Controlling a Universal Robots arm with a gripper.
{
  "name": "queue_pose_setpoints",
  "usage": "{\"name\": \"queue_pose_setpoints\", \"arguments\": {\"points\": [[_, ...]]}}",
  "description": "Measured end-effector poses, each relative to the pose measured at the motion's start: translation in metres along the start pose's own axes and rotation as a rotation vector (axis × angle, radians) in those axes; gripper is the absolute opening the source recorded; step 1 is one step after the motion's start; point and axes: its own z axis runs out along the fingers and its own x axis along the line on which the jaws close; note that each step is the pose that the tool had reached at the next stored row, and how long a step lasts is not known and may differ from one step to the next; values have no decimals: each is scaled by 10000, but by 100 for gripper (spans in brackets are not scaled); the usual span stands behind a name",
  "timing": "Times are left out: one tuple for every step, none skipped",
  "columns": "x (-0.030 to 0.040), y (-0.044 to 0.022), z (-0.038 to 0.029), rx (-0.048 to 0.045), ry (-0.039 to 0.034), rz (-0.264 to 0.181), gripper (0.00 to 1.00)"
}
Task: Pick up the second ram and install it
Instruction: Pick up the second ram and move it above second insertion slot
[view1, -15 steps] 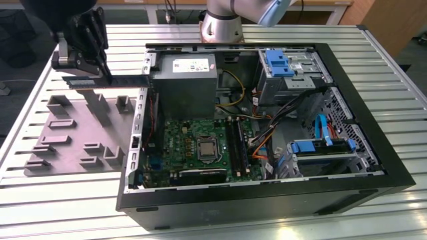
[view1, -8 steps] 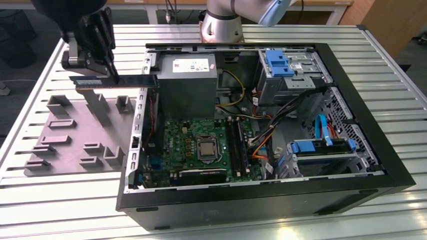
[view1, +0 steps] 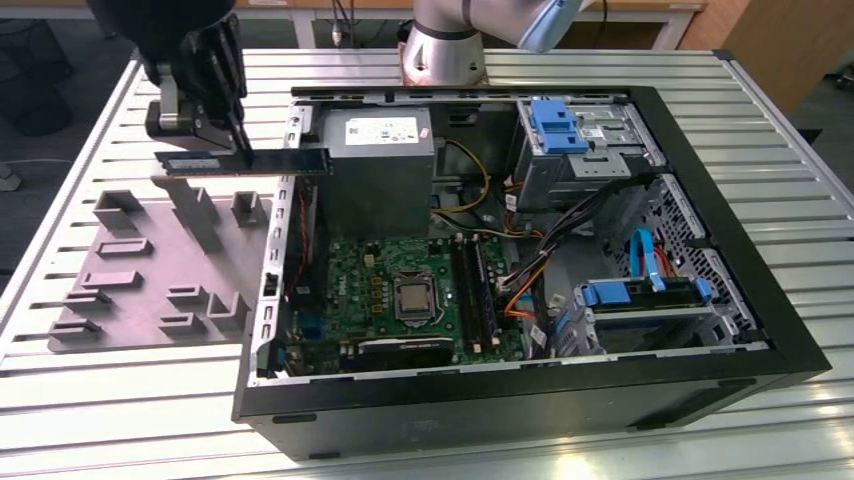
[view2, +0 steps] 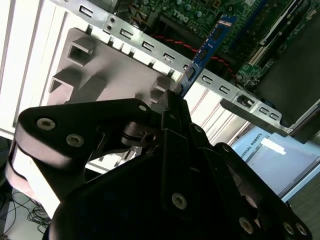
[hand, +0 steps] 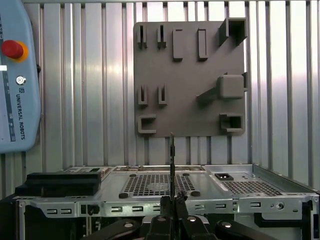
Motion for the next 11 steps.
{"name": "queue_pose_setpoints", "arguments": {"points": [[-1, -17, 0, 0, 1, 0, 14], [-1, -34, 0, -1, 1, 0, 14], [-2, -72, 0, 0, 1, -1, 14], [-3, -89, 1, 0, 1, 0, 14], [-3, -107, 1, 0, 1, -1, 14], [-4, -124, 1, 0, 0, -1, 14], [-4, -140, 1, 0, 1, -1, 14], [-5, -158, 1, 0, 1, 0, 14], [-5, -173, 1, -1, 1, 0, 14], [-6, -189, 1, -1, 1, 0, 14], [-6, -205, 2, -1, 0, 0, 14]]}}
